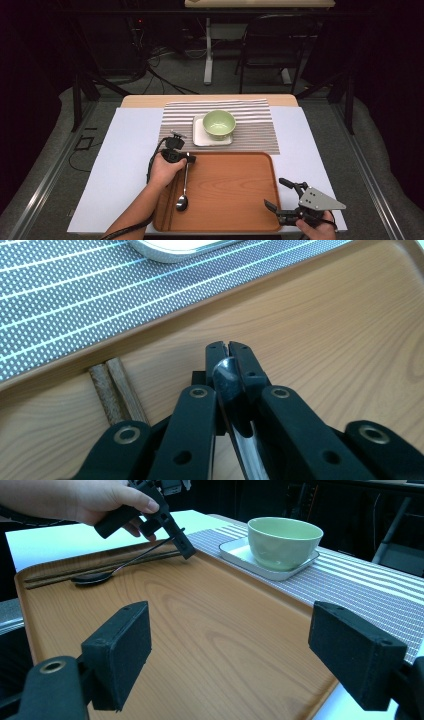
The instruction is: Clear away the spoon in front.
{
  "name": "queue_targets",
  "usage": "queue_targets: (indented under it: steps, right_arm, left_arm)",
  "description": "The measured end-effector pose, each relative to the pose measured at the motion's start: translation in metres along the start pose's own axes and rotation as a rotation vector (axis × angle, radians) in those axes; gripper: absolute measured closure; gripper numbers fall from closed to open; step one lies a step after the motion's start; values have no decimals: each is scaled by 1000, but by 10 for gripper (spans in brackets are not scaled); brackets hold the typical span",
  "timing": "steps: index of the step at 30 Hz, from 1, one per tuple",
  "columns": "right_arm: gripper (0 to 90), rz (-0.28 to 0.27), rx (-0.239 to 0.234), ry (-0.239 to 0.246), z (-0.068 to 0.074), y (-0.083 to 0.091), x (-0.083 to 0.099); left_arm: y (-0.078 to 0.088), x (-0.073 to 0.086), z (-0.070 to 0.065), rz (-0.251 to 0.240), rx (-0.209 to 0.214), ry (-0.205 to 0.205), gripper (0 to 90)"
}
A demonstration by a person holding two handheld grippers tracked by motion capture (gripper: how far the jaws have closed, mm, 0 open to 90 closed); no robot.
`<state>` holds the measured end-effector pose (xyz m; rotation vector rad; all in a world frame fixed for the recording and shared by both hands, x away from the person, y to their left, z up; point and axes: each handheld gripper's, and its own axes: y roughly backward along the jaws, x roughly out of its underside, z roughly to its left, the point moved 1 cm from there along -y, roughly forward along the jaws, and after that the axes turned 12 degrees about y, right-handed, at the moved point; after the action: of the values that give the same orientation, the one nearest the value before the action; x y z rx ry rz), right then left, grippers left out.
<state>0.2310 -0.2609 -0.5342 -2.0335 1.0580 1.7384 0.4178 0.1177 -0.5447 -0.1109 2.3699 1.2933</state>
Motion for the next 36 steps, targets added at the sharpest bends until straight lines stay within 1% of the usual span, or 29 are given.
queue_targets:
  steps: [7, 10, 13, 14, 15, 16, 18, 19, 21, 23, 25, 26, 28, 31, 33, 34, 35, 36]
  right_arm:
    - [168, 0, 1, 1, 0, 0, 0]
    - [168, 1, 1, 0, 0, 0, 0]
    - [167, 1, 0, 0, 0, 0, 0]
    - [168, 1, 1, -2, 0, 0, 0]
    - [168, 1, 1, -2, 0, 0, 0]
    - [167, 2, 1, -3, 0, 0, 0]
    - [168, 2, 1, 0, 0, 0, 0]
    - [168, 2, 1, 0, 0, 0, 0]
    - [167, 1, 1, 0, 0, 0, 0]
    - [167, 1, 1, -2, 0, 0, 0]
    - [167, 0, 1, -3, -1, 0, 0]
    - [167, 1, 1, -3, -1, 0, 0]
    - [167, 1, 1, -3, -1, 0, 0]
    - [168, 1, 1, -2, -1, 0, 0]
    - [168, 1, 1, -6, 0, 0, 0]
    - [167, 2, 2, -6, 0, 0, 0]
    - [167, 2, 2, -6, 0, 0, 0]
    - [168, 2, 2, -6, 0, 0, 0]
  left_arm:
    - [-5, 0, 5, -5, -9, 16, 853]
    - [-5, 0, 8, -13, 3, 27, 846]
    - [-5, 0, 8, -16, 3, 28, 825]
    - [-4, -1, 9, -25, 1, 32, 793]
    - [-4, -1, 9, -25, 1, 32, 771]
    - [-4, -1, 9, -35, 0, 31, 771]
    - [-4, -2, 10, -43, -3, 35, 733]
    - [-4, -2, 9, -49, 1, 42, 733]
    - [-4, -2, 9, -60, 10, 46, 688]
    - [-3, -3, 9, -71, 8, 43, 648]
    - [-2, -3, 9, -83, 3, 42, 630]
    - [-1, -4, 8, -88, -4, 40, 610]
    - [2, -4, 6, -100, -26, 25, 599]
    - [4, -5, 5, -106, -30, 17, 576]
    - [6, -5, 3, -122, -39, 13, 553]
    - [7, -6, 3, -127, -38, 13, 526]
    - [8, -6, 2, -134, -35, 15, 526]
    - [10, -6, 2, -143, -36, 19, 500]
